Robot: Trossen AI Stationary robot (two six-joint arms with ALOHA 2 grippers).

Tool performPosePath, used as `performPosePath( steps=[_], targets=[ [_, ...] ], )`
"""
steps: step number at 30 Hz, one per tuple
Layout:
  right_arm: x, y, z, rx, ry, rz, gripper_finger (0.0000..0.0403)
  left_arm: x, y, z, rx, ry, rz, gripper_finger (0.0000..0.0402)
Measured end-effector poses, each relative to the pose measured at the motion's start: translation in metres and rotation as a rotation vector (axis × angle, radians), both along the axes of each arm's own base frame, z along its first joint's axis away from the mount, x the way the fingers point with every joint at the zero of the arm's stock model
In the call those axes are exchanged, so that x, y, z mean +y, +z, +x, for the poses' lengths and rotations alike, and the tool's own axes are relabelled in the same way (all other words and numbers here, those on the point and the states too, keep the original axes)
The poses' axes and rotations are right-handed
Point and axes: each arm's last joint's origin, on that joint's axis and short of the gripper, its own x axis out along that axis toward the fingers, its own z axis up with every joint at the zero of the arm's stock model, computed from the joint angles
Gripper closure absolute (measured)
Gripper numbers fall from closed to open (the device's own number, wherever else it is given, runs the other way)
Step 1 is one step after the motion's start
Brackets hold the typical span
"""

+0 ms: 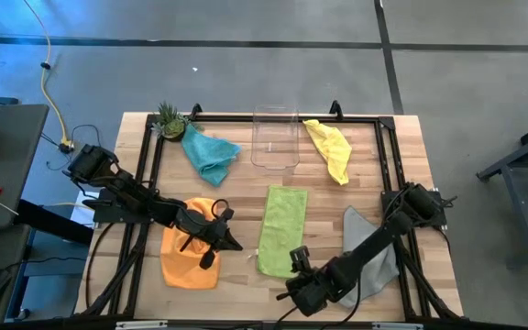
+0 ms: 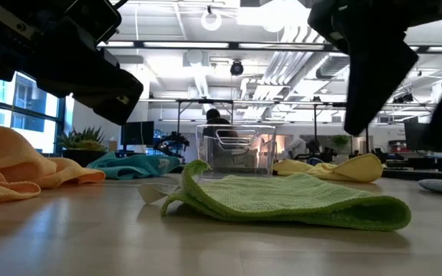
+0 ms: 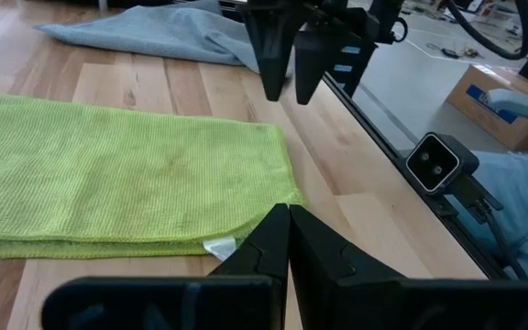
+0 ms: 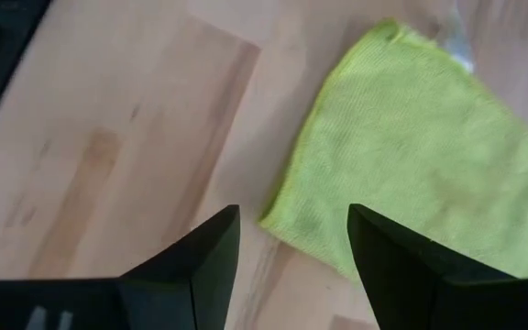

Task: Fold microfiber towels
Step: Fold the green microfiber cloth

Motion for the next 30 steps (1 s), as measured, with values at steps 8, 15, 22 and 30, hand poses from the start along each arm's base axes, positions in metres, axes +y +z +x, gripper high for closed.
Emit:
performPosePath(
  steps=[8,15,22,30],
  targets=[
    [-0.007,-0.012,-0.005,0.060,-0.009,-0.001,0.0206,0.000,0.000,0.000,0.000,0.000,0.000,0.0401],
    [-0.017,-0.008,-0.007,0.083,-0.039,-0.018,0.0206,0.000,0.000,0.000,0.000,0.000,0.000,0.0401],
    [-0.017,-0.003,-0.002,0.046,-0.042,0.012,0.0206,0.000,0.000,0.000,0.000,0.001,0.000,0.0401],
    [-0.014,-0.003,-0.003,-0.010,-0.068,-0.023,0.0206,0.001,0.000,0.000,-0.005,-0.001,0.017,0.0401]
  ],
)
